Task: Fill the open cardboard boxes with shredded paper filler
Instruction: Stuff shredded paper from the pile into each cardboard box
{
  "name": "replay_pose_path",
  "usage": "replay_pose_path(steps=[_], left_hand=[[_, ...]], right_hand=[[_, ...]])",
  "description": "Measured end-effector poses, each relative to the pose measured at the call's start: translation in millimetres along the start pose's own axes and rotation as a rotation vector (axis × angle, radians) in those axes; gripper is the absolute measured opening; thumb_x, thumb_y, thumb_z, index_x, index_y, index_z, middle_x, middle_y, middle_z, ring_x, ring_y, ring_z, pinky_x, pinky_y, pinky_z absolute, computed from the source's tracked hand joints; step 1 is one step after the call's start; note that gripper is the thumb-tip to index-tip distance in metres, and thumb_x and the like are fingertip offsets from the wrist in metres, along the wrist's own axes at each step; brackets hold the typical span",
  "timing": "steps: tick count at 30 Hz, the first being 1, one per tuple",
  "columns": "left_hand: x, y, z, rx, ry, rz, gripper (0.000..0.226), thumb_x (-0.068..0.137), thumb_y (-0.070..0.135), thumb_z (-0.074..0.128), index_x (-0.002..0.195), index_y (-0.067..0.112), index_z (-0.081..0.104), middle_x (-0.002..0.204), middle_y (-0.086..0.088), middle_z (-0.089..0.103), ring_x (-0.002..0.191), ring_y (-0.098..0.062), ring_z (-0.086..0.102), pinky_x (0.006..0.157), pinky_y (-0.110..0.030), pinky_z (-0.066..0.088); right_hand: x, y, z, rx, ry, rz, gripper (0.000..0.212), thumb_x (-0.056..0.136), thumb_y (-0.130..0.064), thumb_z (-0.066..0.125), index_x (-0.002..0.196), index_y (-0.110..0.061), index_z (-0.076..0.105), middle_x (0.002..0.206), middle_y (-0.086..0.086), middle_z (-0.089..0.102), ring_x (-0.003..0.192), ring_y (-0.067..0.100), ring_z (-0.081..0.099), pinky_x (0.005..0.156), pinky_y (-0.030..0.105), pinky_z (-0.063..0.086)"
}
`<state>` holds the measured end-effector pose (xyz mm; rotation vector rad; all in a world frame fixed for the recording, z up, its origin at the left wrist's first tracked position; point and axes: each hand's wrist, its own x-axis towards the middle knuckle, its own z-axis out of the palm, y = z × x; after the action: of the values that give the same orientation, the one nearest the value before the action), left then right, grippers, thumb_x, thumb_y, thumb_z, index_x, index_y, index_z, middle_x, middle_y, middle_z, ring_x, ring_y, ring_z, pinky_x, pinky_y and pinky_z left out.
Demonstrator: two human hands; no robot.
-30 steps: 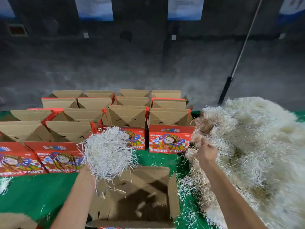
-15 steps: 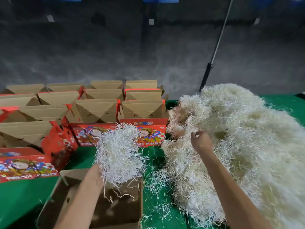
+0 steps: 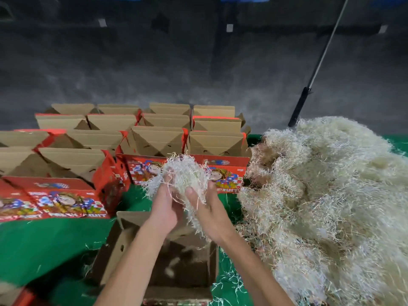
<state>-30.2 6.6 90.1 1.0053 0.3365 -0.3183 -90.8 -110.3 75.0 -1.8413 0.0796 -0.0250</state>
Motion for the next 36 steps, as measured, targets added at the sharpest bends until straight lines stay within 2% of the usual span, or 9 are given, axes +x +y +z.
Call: replay_pose_path(steps=[3, 5, 8, 13, 16, 21, 25, 33, 36], left_hand=[[-10.5, 6.8, -23.4, -0.091, -0.173, 0.023, 0.055, 0.077, 0.074, 0.065, 0.117, 0.037, 0.066, 0.1, -0.003, 0.073, 0.097, -0.016, 0.069, 0.082, -0.031, 0.053], [-18.2, 16.2, -39.8, -0.013, -0.239, 0.053, 0.069, 0.074, 0.074, 0.069, 0.133, 0.041, 0.055, 0.129, 0.001, 0.065, 0.115, -0.009, 0.064, 0.091, -0.031, 0.054], [-22.8, 36.0, -76.1, 0.096, -0.001, 0.119, 0.087, 0.069, 0.057, 0.081, 0.144, 0.036, 0.044, 0.147, 0.003, 0.043, 0.128, -0.017, 0.051, 0.098, -0.042, 0.053], [-20.8, 56.5, -137.0, -0.011, 0.337, 0.229, 0.051, 0.081, 0.041, 0.078, 0.122, 0.015, 0.061, 0.126, -0.006, 0.063, 0.099, -0.018, 0.064, 0.072, -0.036, 0.059], [-26.3, 60.3, -139.9, 0.117, 0.403, 0.377, 0.037, 0.084, 0.057, 0.07, 0.105, 0.028, 0.06, 0.111, 0.005, 0.065, 0.095, -0.011, 0.059, 0.099, -0.046, 0.05], [-50.3, 49.6, -113.8, 0.147, -0.211, 0.033, 0.103, 0.06, 0.09, 0.064, 0.148, 0.046, 0.036, 0.159, 0.001, 0.033, 0.147, -0.026, 0.028, 0.119, -0.06, 0.017], [-53.9, 15.3, -94.1, 0.311, -0.094, -0.013, 0.145, 0.043, 0.079, 0.083, 0.155, 0.031, 0.004, 0.156, 0.001, 0.029, 0.147, -0.028, 0.024, 0.117, -0.057, 0.02], [-44.1, 18.9, -114.8, 0.269, -0.015, 0.081, 0.139, 0.043, 0.083, 0.073, 0.156, 0.027, 0.015, 0.16, -0.001, 0.027, 0.144, -0.027, 0.03, 0.115, -0.057, 0.022], [-38.1, 8.4, -111.1, 0.233, 0.054, 0.055, 0.119, 0.06, 0.067, 0.078, 0.155, 0.036, 0.014, 0.162, 0.002, 0.022, 0.146, -0.028, 0.027, 0.114, -0.061, 0.025]], right_hand=[[-2.3, -9.0, 40.4, 0.143, 0.135, -0.045, 0.099, 0.081, -0.078, 0.058, 0.157, -0.033, 0.014, 0.133, -0.057, 0.028, 0.122, -0.034, 0.027, 0.111, 0.006, 0.021], [-1.0, -12.2, 51.1, 0.304, 0.205, 0.006, 0.084, 0.085, -0.062, 0.067, 0.153, -0.028, 0.032, 0.142, -0.031, 0.047, 0.127, -0.01, 0.047, 0.113, 0.026, 0.037], [-4.3, -21.1, 56.6, 0.429, 0.23, 0.064, 0.091, 0.087, -0.054, 0.068, 0.158, -0.022, 0.021, 0.147, -0.02, 0.031, 0.126, 0.002, 0.039, 0.087, 0.012, 0.048], [-14.7, -40.9, 66.3, 0.418, 0.249, 0.029, 0.097, 0.086, -0.055, 0.068, 0.159, -0.018, 0.016, 0.118, -0.047, 0.053, 0.107, -0.023, 0.049, 0.111, 0.035, 0.032], [-15.6, -44.6, 74.9, 0.51, 0.259, 0.044, 0.102, 0.081, -0.068, 0.066, 0.156, -0.015, 0.023, 0.12, -0.025, 0.059, 0.117, 0.003, 0.054, 0.111, 0.038, 0.031], [-22.5, -43.0, 96.6, 0.325, 0.21, 0.021, 0.066, 0.095, -0.07, 0.035, 0.148, -0.032, 0.038, 0.136, -0.023, 0.04, 0.128, 0.004, 0.039, 0.11, 0.029, 0.024], [-26.0, -44.9, 101.3, 0.292, 0.226, -0.06, 0.052, 0.082, -0.068, 0.049, 0.126, -0.043, 0.036, 0.123, -0.035, 0.04, 0.11, -0.02, 0.046, 0.102, 0.021, 0.037], [-13.2, -20.8, 99.4, 0.562, 0.461, 0.245, 0.033, 0.095, -0.053, 0.056, 0.08, -0.024, 0.054, 0.12, 0.01, 0.053, 0.075, 0.012, 0.049, 0.109, 0.05, 0.035], [-8.4, -23.2, 110.8, 0.404, 0.475, 0.149, 0.015, 0.102, -0.021, 0.052, 0.088, -0.026, 0.053, 0.082, -0.004, 0.057, 0.077, 0.012, 0.055, 0.103, 0.059, 0.044]])
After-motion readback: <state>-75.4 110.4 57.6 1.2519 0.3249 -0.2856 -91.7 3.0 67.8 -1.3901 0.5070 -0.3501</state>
